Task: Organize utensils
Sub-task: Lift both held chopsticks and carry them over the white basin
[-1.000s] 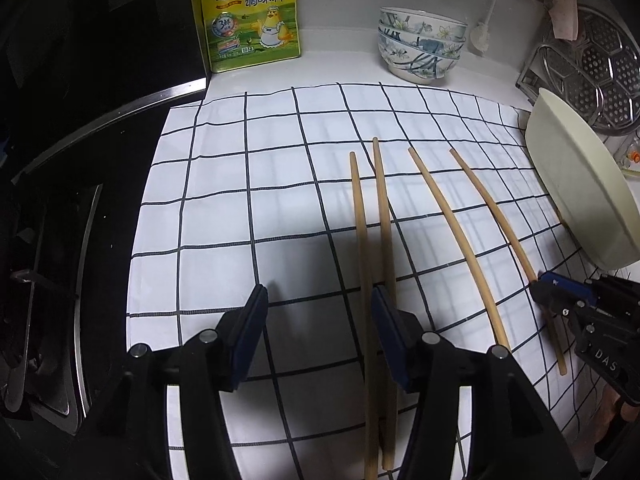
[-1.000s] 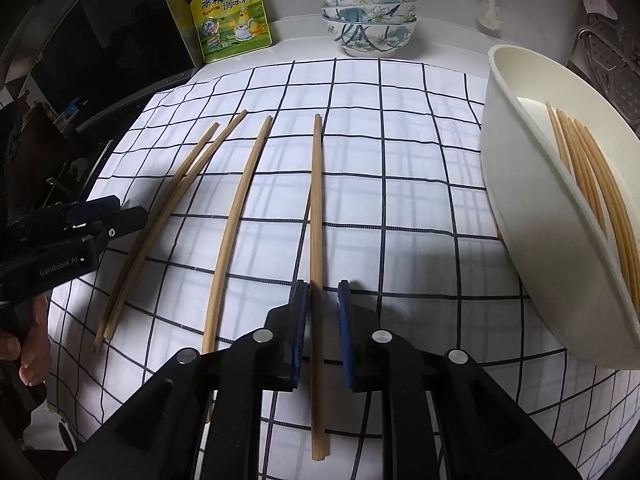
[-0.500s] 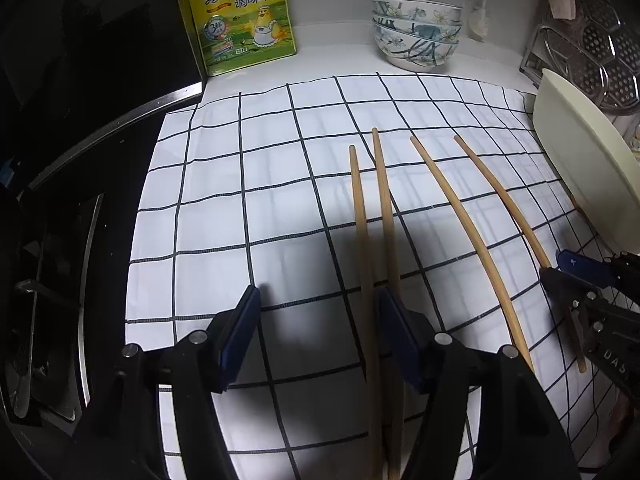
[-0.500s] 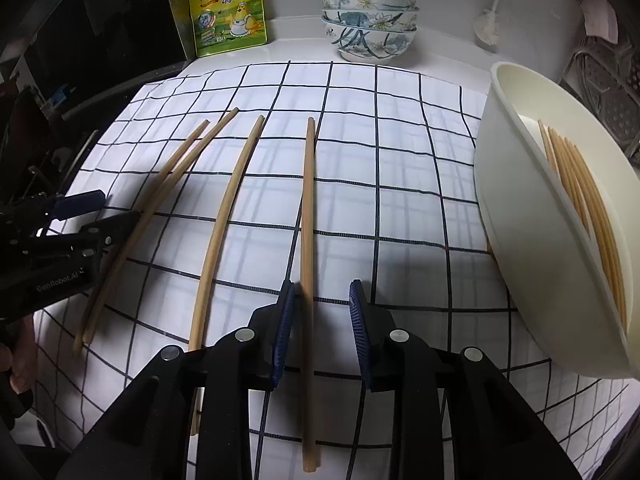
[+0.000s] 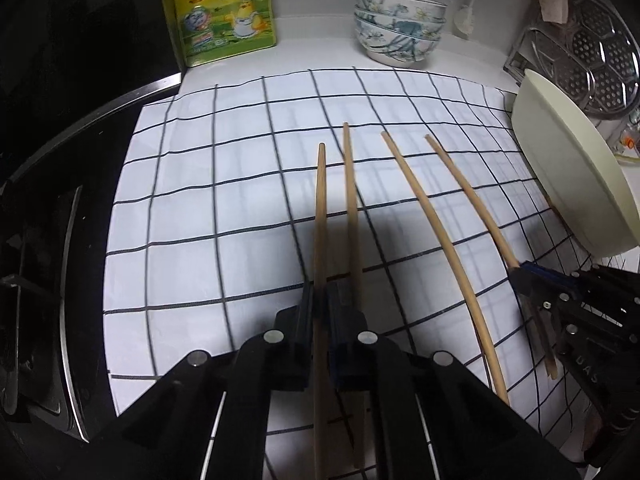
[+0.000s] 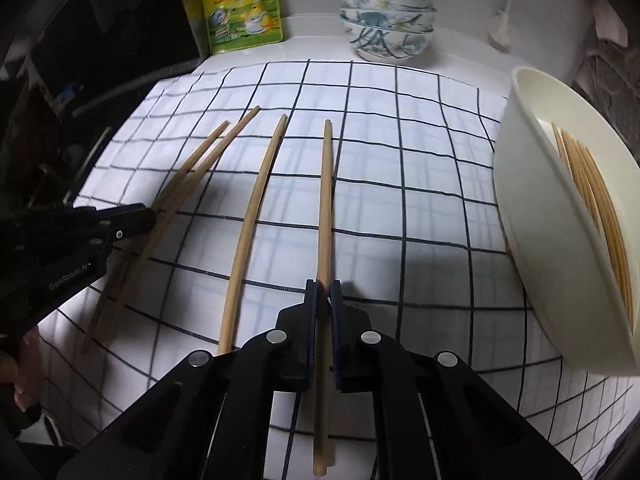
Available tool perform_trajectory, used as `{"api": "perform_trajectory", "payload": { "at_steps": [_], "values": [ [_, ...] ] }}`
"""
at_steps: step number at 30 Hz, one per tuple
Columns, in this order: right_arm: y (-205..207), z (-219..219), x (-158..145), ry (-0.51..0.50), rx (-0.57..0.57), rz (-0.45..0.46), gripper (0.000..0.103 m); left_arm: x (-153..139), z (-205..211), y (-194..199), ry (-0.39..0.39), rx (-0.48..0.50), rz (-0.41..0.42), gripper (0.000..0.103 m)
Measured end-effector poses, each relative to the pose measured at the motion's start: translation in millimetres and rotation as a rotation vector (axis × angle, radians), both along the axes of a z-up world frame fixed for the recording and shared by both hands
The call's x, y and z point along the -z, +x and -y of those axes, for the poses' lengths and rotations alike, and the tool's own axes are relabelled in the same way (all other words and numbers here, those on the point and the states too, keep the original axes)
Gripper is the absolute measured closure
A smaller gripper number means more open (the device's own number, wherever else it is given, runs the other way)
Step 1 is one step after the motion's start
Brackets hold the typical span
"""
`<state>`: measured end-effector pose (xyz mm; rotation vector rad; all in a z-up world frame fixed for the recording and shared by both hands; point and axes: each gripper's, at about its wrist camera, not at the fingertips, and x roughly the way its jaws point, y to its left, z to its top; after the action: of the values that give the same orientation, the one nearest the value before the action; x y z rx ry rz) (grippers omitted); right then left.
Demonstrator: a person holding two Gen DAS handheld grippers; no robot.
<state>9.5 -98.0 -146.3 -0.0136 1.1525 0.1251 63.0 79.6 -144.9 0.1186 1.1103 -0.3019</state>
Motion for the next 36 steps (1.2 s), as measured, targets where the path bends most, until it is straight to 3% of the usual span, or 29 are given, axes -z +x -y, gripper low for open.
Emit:
{"api": "perform_trajectory", "payload": {
  "at_steps": [7,15,25,36],
  "values": [
    [-5.2,2.1,-28.4,0.052,0.001,0.033,0.096,-25.0,-10.5,-4.3,-0.003,-0.048,0.017,0.096],
    [-12.4,21.3,-77.9,0.088,0.004,0.122,0.096,-72.6,11.6,-18.2,-0.041,-0.027,0.076,0.096],
    [-26.9,108.8,-126.3,0.065,0.120,0.222,0.096,-124.0,109.6,-23.4,-0.115,0.095,0.150,0.096],
    [-30.7,198.6,-125.9,0.064,0.214,0.221,0.096,-140.8,213.5,-14.6,-0.163,0.178,0.181,0.096]
  ]
}}
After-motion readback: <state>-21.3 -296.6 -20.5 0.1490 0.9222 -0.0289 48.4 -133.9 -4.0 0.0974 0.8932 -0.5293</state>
